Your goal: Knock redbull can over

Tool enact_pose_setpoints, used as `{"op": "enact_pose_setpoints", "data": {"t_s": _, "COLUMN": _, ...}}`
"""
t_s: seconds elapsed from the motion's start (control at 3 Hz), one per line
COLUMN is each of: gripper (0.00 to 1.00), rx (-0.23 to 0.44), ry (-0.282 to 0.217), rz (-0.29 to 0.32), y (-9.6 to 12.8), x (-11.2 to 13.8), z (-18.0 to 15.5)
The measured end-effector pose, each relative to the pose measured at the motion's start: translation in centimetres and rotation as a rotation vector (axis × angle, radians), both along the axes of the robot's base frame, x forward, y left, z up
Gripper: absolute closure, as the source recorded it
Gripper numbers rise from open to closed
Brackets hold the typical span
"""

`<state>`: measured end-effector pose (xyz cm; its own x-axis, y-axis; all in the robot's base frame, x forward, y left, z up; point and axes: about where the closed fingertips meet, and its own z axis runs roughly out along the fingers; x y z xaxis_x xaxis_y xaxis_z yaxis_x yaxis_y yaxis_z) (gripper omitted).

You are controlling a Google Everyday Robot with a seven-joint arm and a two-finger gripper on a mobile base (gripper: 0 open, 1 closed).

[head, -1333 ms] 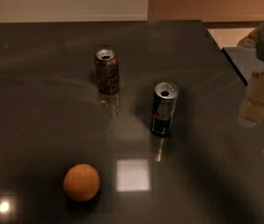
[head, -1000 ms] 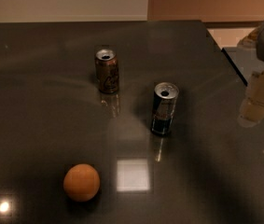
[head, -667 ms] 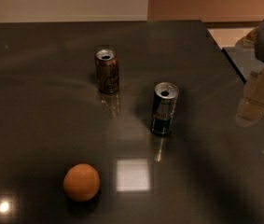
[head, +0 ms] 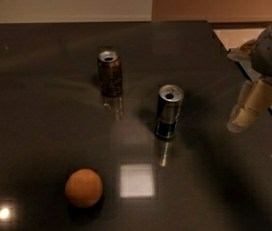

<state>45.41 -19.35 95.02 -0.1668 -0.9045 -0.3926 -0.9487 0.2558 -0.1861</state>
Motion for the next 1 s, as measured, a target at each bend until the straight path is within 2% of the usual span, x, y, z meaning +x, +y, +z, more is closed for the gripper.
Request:
{"op": "enact_pose_setpoints", "data": {"t_s": 0.67, "gripper": 0.00, "rx": 0.224, "ry": 0.008, "rz": 0.116, "y": 5.1, "x": 0.9, "z": -2.2}}
{"op": "enact_pose_setpoints", "data": {"t_s": 1.0, "gripper": 0.00, "rx": 0.302, "ry": 0.015, "rz": 0.156, "y": 7.5, "x": 1.1, "z": -2.8}}
